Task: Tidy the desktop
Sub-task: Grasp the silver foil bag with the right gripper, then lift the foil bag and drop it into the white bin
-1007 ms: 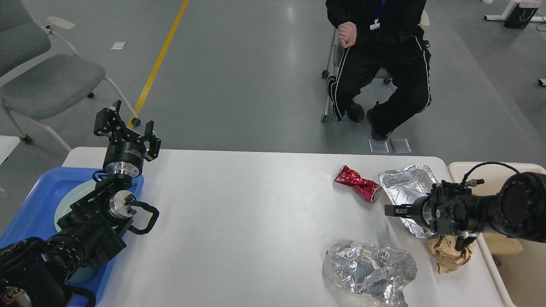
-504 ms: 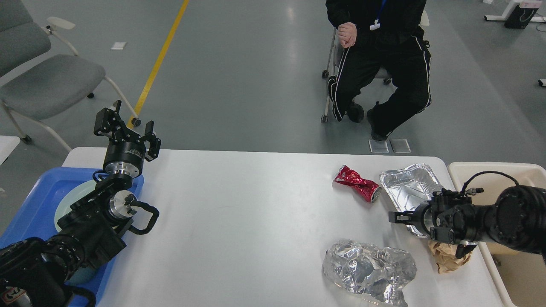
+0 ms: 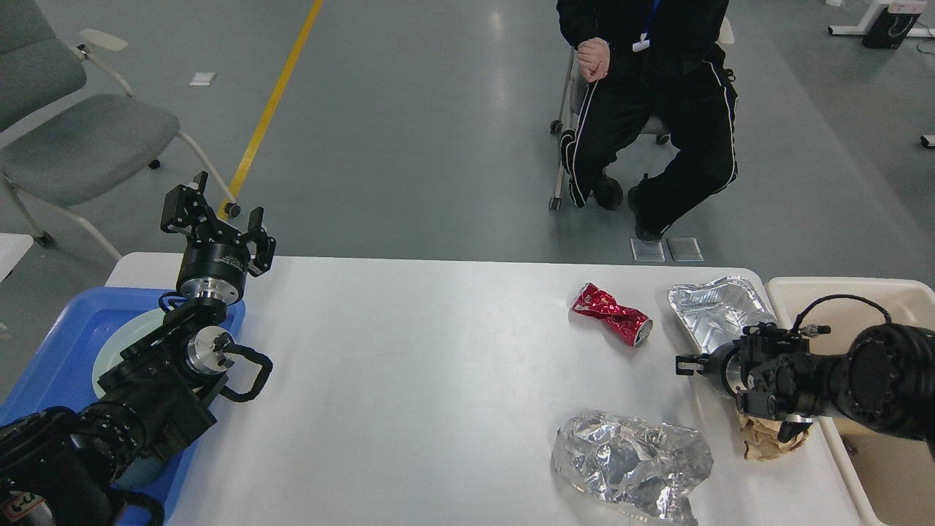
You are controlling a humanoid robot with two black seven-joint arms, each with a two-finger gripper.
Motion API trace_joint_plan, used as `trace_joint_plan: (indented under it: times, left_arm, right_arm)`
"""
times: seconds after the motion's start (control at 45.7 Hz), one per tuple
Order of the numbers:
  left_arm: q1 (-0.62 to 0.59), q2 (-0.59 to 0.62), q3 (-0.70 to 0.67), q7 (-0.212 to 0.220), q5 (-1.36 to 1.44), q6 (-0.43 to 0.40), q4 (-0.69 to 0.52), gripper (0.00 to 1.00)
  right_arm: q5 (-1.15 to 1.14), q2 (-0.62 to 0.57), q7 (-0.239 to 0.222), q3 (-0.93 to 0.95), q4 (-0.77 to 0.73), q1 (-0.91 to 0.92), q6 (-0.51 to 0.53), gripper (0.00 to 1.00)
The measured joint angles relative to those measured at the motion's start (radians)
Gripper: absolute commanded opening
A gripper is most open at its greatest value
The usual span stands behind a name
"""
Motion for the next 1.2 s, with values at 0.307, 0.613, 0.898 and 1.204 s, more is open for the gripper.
trace_joint_plan:
  times: [0.307, 0.613, 0.898, 1.204]
  left_arm:
    - [0.0, 0.0, 0.0, 0.0, 0.0, 0.0, 0.0, 0.96]
    - [0.0, 0.0, 0.0, 0.0, 0.0, 0.0, 0.0, 0.96]
    - [0.0, 0.0, 0.0, 0.0, 0.0, 0.0, 0.0, 0.96]
    - [0.0, 0.0, 0.001, 0.0, 0.0, 0.0, 0.0, 0.96]
  right_arm:
    - [0.004, 0.0, 0.0, 0.004, 0.007, 0.022, 0.001, 0.0]
    - [-0.001, -0.084, 0.005, -0.005, 0.08, 0.181, 0.007, 0.0]
    - [-0.004, -0.276, 0.034, -0.001, 0.318, 0.535, 0.019, 0.0]
    - [-0.003, -0.39, 0.044, -0.005, 0.478, 0.951, 0.174, 0.0]
